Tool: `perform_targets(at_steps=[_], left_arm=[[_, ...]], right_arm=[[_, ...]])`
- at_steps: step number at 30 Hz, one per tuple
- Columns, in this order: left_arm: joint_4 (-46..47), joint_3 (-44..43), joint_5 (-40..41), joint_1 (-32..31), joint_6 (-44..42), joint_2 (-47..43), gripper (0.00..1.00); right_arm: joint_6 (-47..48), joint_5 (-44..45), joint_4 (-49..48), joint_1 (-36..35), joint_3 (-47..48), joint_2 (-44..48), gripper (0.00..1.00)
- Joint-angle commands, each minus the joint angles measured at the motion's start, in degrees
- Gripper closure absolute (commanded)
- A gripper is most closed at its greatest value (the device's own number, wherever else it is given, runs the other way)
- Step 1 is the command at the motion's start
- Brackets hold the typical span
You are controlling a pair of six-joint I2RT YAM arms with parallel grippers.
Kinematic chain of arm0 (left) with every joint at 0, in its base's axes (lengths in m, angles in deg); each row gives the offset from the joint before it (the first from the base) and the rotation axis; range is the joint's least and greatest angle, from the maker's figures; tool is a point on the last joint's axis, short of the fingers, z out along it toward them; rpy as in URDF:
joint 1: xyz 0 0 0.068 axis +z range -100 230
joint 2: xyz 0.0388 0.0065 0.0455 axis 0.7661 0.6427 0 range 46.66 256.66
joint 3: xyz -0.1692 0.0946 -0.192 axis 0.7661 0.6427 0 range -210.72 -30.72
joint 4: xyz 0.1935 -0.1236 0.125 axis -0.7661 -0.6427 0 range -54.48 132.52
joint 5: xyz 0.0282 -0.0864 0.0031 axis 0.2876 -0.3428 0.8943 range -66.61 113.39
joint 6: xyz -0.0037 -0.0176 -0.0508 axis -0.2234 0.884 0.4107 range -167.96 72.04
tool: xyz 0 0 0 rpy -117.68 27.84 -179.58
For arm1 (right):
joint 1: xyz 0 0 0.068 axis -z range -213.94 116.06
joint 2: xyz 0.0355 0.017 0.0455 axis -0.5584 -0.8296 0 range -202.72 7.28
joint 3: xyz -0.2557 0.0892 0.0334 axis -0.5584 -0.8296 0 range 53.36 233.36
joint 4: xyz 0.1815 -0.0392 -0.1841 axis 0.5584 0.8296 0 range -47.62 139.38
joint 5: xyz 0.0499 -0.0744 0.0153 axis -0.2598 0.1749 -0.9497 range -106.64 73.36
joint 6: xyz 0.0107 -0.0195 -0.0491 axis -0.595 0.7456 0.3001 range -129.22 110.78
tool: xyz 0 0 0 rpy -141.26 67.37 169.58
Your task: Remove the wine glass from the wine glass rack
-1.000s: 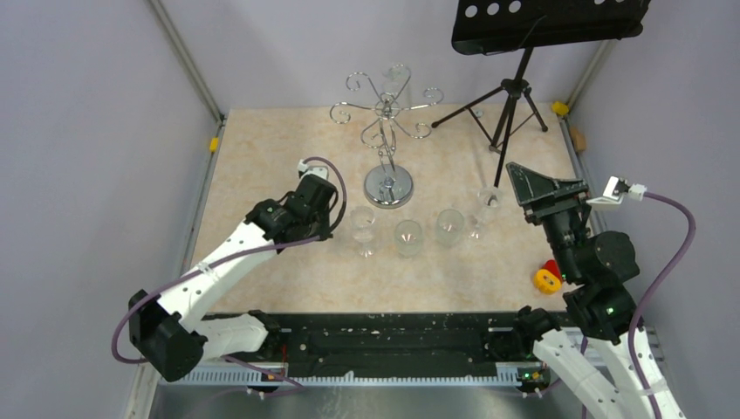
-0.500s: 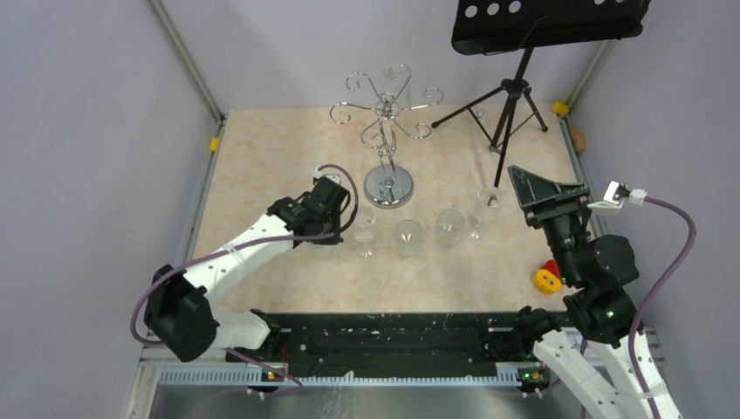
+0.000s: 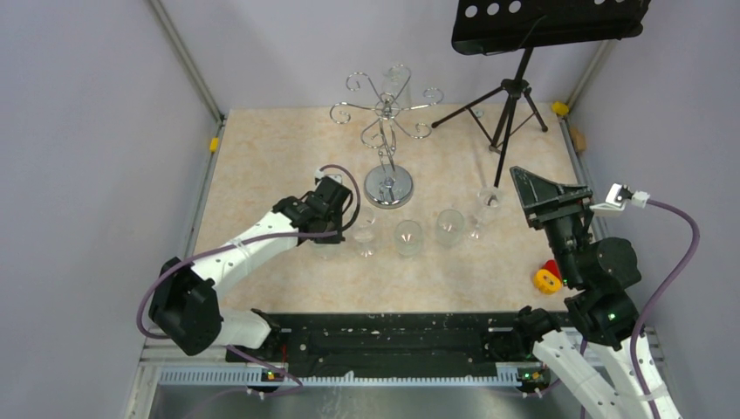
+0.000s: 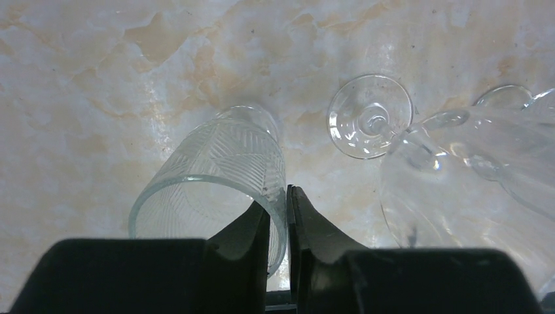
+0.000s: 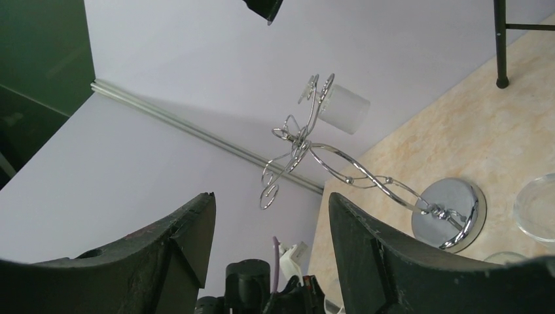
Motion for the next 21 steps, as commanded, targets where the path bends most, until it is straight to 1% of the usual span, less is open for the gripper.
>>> perform_targets(at_steps=[1,2,5,11,15,18,20,21], left_arm=[[2.2,-0.1,1.4,0.6,0.9,-0.1,0.79],[2.1,-0.3,1.3,0.6,0.9,-0.2,0.78],[1.4,-1.2,1.7,0.7,0.6,-1.3,0.69],[-2.2,-5.2,3.8,1.0,0.2,-4.4,0.62],[-4.8,-9.3,4.9,1.0,-0.4,-8.8,0.58],[-5.0,-12.6,6.3,1.0,-1.6,-14.2,0.53],[-2.3,-14.1,6.9,1.0,-3.2,-18.0,0.46],[-0.6,-14.8,6.6,1.0,-4.0,-19.8,0.41]], right_arm=[[-0.7,-0.7,-1.1,0.1,0.6,0.1,0.36],[-0.7,-0.9,-1.1,0.1,0.6,0.2,0.36],[-0.1,-1.6,-1.8,0.1,0.5,-0.1,0.36],[0.2,-3.2,-2.2,0.1,0.7,-0.7,0.36],[0.3,-3.3,-1.8,0.1,0.9,-0.5,0.36],[0.3,-3.2,-1.4,0.1,0.8,-0.4,0.36],[0.1,-3.2,-1.5,0.1,0.6,-0.5,0.36],[0.0,-3.2,-1.7,0.1,0.5,-0.5,0.36]])
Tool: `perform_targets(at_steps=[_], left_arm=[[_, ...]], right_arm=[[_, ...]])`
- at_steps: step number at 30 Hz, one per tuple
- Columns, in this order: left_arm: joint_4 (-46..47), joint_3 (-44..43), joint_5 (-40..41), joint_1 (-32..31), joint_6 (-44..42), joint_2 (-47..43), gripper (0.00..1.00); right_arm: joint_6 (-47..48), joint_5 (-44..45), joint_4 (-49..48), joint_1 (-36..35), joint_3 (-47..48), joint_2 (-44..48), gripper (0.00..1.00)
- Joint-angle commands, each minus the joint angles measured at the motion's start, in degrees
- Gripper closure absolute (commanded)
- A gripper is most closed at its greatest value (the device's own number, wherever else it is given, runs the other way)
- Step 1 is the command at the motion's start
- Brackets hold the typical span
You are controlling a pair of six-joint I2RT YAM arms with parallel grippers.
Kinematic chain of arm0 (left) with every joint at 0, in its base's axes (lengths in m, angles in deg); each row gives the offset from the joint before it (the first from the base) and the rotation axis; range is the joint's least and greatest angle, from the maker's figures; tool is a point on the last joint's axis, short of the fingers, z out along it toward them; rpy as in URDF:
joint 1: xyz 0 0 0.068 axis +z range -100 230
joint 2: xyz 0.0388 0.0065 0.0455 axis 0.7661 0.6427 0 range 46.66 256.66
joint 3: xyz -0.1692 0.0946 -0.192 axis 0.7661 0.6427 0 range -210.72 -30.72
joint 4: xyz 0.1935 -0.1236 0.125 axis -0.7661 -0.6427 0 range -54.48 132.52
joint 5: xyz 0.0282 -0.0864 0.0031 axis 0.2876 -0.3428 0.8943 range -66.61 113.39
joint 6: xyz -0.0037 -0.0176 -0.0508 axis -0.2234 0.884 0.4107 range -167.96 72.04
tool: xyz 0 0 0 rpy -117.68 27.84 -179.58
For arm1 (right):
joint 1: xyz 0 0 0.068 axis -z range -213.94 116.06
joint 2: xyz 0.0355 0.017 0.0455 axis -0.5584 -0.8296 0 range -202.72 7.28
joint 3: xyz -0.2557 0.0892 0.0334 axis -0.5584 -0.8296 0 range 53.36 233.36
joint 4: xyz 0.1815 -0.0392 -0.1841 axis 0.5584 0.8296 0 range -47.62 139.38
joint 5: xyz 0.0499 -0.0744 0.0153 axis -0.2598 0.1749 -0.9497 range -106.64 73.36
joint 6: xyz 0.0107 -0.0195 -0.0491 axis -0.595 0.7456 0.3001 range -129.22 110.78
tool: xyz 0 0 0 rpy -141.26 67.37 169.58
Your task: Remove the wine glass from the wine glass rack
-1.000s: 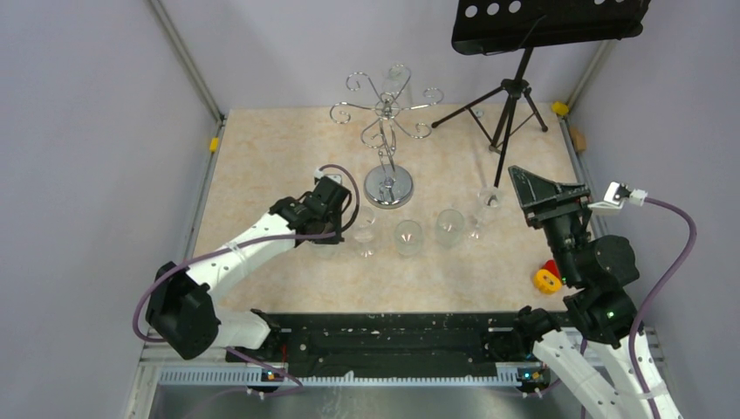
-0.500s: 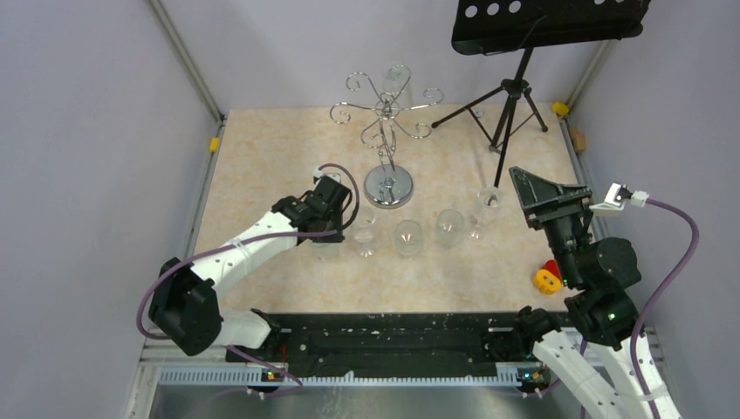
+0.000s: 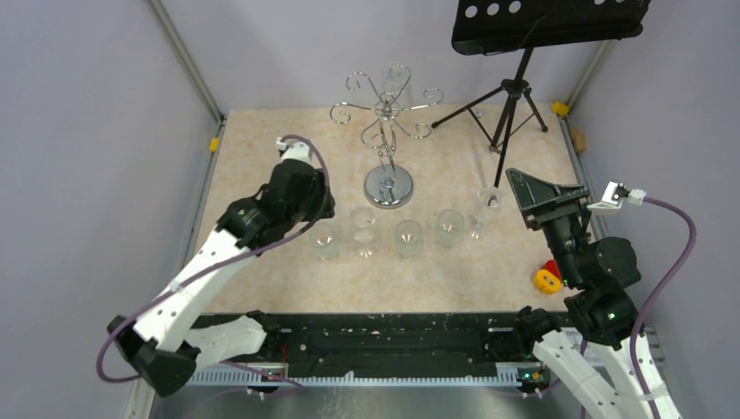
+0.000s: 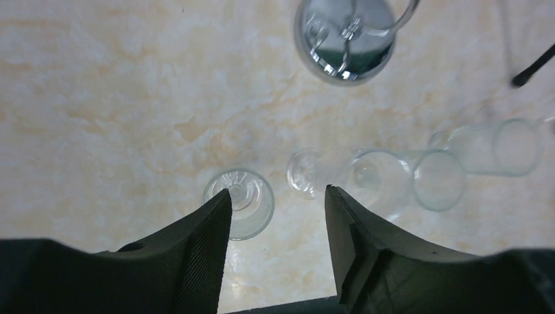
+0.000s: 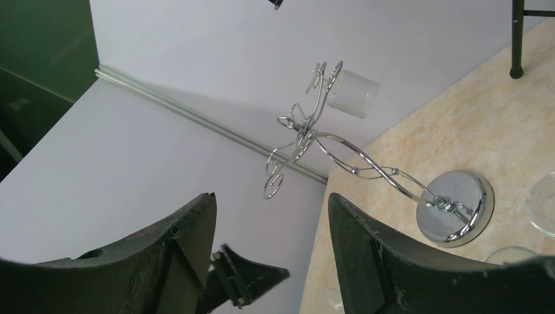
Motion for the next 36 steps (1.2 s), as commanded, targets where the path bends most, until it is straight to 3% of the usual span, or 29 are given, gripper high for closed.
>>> perform_targets(at_steps=[1,6,10,13,19,23,29,36], left_arm=[[5.8,-5.6,2.0,0.3,-3.8,-9.2,0.37],[18.3,-10.7,-3.2,0.4,-5.0,-10.3,0.3],[27.3,-15.8,-10.4,0.4,-2.3,-5.4,0.3],[30.8,-22.5,-9.9,1.0,1.7,0.1,0.3],[22.7,-45.4,-6.3,2.4,9.3,18.6,0.33],[19.2,-55.8,-3.9,3.5,14.0,29.4,0.33],[24.9,-56.7,-8.4,7.0,21.0,36.3,0.38],[32.9,-51.0,-11.5,8.6,24.4,39.6,0.43]], right_arm=[[0.4,-0.7,-1.7,0.1,0.4,-0.3,0.36],[-0.2,-1.2,-2.1,0.1,-0.3,-0.7,0.36],[-0.6,-2.6,-1.9,0.1,0.3,-1.8,0.36],[-0.6,-3.0,-1.2,0.1,0.6,-2.0,0.38],[-1.6,-2.4,0.1,0.1,-0.1,-1.4,0.44],[-0.3,-2.4,0.8,0.1,1.2,-1.4,0.44],[0.7,-0.2,3.0,0.1,1.6,0.4,0.44],[2.1,2.6,4.2,0.1,1.5,2.8,0.44]])
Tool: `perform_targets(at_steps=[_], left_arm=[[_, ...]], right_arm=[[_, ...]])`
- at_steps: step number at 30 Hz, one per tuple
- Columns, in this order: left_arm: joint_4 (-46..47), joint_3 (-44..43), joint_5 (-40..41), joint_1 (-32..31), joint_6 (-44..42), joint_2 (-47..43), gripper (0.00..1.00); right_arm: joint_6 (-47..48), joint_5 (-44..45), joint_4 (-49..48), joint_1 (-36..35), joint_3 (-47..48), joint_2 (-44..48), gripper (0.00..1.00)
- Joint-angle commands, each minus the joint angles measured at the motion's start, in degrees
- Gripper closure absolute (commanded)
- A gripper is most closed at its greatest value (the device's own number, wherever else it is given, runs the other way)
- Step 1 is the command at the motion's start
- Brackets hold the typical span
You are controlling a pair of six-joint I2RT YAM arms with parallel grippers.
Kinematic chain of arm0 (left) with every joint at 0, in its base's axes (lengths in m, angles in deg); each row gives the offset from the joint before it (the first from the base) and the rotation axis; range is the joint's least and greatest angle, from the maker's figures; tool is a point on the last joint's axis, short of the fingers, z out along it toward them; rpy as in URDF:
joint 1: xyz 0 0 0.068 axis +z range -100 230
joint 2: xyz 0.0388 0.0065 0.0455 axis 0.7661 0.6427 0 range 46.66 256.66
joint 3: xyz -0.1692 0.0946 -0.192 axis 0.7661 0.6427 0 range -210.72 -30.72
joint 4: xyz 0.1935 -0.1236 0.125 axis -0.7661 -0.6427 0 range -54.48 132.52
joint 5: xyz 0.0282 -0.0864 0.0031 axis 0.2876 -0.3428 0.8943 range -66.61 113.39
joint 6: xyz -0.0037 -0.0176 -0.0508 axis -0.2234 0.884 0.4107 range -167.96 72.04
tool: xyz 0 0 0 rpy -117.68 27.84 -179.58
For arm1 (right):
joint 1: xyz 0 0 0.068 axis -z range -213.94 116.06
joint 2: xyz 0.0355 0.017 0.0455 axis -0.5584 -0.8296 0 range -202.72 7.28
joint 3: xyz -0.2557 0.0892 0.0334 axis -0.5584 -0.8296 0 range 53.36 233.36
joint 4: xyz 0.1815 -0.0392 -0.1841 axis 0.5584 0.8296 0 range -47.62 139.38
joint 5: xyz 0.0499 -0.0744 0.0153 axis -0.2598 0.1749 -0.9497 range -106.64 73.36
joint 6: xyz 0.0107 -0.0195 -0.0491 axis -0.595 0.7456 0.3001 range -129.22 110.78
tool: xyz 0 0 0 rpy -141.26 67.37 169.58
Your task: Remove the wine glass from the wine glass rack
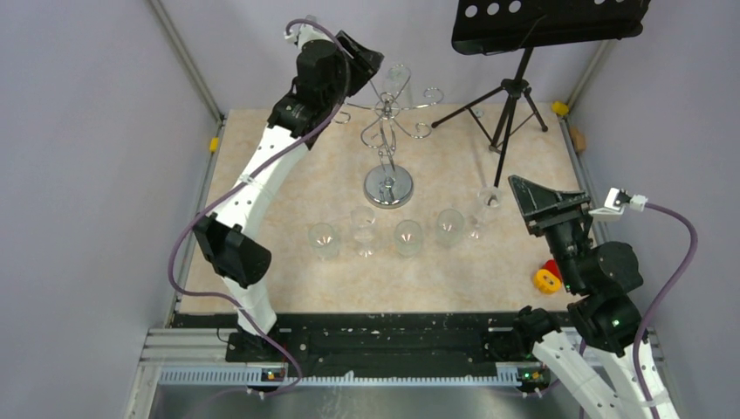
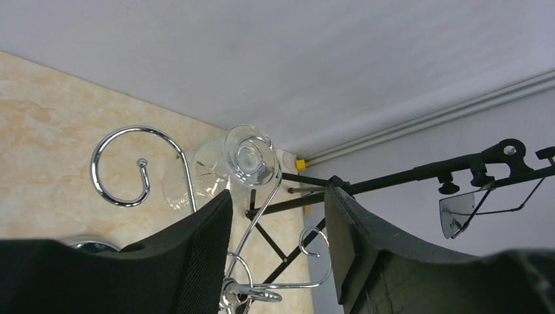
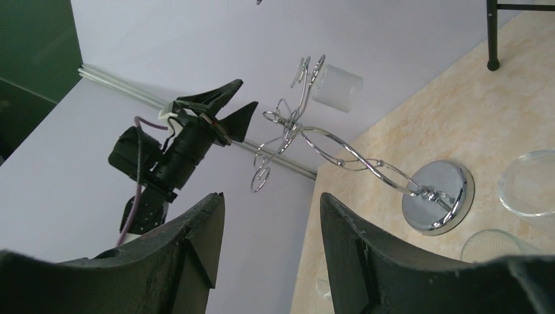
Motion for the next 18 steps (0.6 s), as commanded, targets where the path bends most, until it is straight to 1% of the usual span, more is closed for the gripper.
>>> perform_targets(at_steps=[1,3,4,6,7,9,14,16,18], left_arm=[[7.6,0.7,-3.3,0.6,3.4,1.1,0.43],[9.0,1.1,-5.3,1.2,4.9,2.4,0.45],[9.8,0.9,-6.7,1.6,6.2,2.9,0.49],[10.1,-1.0,-11.4,2.6,9.0,5.3,0.53],[9.7,-1.8,-12.5,2.9,10.0,6.1,0.55],[9.2,-2.4,-12.0,3.0,10.6,6.7,0.57],[8.2,-1.0,-9.1,3.0,9.8,6.0,0.56],[7.1,-1.1,-8.9,3.0,9.1,6.1,0.55],[4.4,-2.7,-6.8,3.1,8.8,7.2,0.56]], right_arm=[[2.9,2.4,0.1,0.1,1.6,1.2,0.44],[3.8,2.4,0.0,0.1,2.0,1.2,0.44],[4.1,2.2,-0.1,0.1,2.1,1.2,0.44],[3.9,2.0,-0.2,0.1,1.9,1.0,0.44],[3.8,1.8,-0.4,0.1,1.7,1.1,0.44],[3.5,1.6,-0.5,0.1,1.3,1.1,0.44],[3.1,1.4,-0.5,0.1,0.8,1.0,0.44],[3.1,1.4,-0.5,0.1,0.7,0.9,0.44],[3.0,1.5,-0.6,0.1,0.6,0.9,0.44]])
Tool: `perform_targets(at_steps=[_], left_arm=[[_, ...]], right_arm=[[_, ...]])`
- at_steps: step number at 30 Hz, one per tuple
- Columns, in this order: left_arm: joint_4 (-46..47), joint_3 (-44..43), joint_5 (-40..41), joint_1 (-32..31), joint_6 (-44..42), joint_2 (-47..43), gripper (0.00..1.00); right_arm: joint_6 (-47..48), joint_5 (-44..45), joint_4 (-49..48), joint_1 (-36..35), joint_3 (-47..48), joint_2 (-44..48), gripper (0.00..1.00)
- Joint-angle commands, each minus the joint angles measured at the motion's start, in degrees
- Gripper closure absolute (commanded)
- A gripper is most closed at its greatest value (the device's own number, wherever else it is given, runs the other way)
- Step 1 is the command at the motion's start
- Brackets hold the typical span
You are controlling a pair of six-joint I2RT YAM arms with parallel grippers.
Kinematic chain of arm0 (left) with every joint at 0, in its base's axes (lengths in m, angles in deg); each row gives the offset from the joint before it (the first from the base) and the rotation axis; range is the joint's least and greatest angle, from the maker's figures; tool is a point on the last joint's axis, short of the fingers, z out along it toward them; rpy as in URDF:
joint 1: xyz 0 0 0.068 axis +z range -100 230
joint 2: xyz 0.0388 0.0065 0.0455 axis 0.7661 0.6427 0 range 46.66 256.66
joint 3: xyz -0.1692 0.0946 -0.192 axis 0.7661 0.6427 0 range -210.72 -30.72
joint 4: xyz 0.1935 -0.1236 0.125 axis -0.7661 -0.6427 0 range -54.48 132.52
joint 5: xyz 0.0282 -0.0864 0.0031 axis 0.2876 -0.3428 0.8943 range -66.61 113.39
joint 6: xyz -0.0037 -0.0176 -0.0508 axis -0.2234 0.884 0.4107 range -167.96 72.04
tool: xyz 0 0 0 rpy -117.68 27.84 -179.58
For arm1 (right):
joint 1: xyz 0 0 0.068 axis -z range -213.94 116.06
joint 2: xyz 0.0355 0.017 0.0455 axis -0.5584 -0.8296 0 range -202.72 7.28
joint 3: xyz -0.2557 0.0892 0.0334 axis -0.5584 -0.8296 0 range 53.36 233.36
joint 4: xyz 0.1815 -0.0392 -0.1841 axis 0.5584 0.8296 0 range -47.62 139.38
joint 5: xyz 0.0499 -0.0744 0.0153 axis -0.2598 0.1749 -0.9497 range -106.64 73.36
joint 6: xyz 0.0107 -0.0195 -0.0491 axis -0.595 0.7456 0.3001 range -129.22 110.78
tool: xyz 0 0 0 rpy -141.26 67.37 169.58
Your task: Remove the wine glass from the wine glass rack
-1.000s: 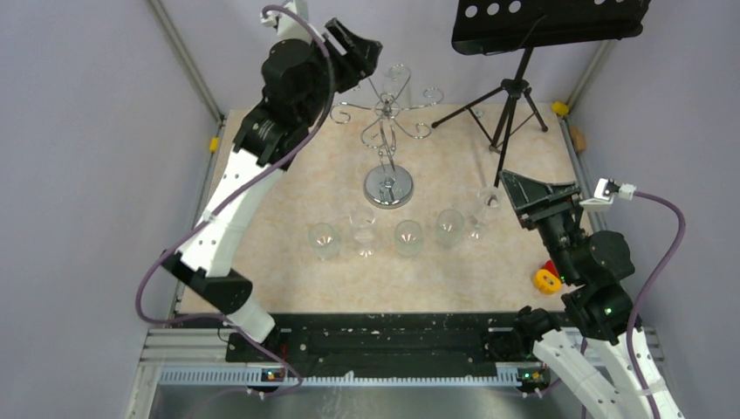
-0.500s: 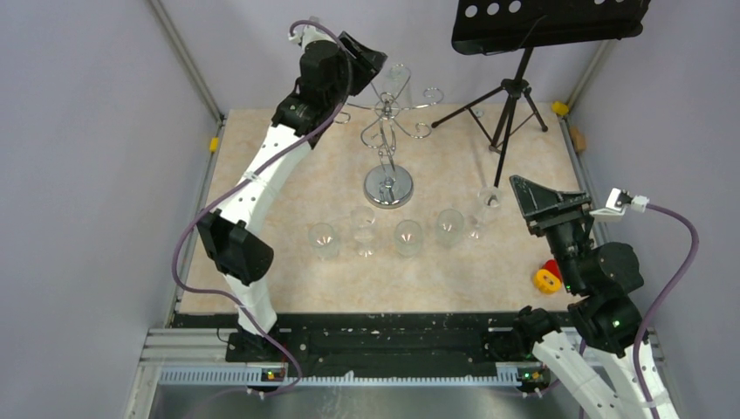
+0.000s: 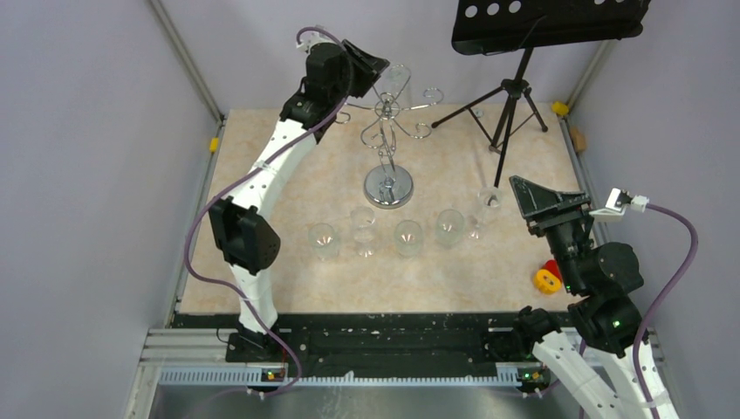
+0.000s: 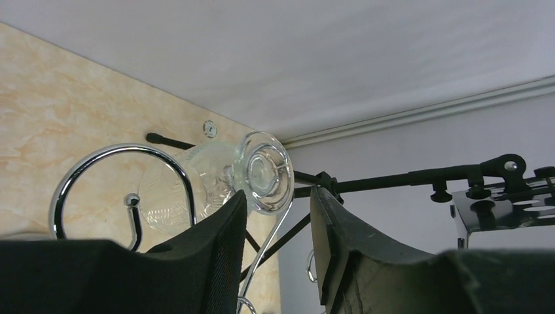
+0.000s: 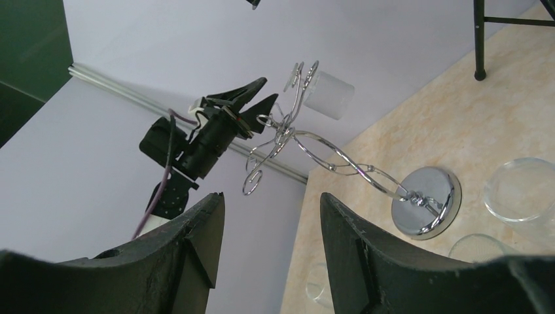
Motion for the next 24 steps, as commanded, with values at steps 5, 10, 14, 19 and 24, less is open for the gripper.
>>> perform_targets(at_steps=[5,10,14,19,24], left_arm=[[-6.9,-9.5,2.2,0.3,-1.4,2.9,0.56],[-6.5,-10.5,1.7,0.3,-0.8,4.4,0.56],[-9.4,-11.7,4.7,0.2,-1.1,5.0,0.56],[-9.1,-11.0,6.0,0.1,-1.9,5.3,0.57],[-8.0,-10.9,3.7,0.1,-1.1,6.4,0.57]], right_arm=[[0.9,1.6,0.7,0.1,1.2,0.5,0.44],[1.3,2.6,1.2,0.1,1.5,1.0,0.44],[1.4,2.5,1.8,0.1,1.5,1.1,0.44],[1.4,2.8,2.0,0.1,1.3,1.1,0.44],[1.2,2.7,2.0,0.1,1.1,1.1,0.44]])
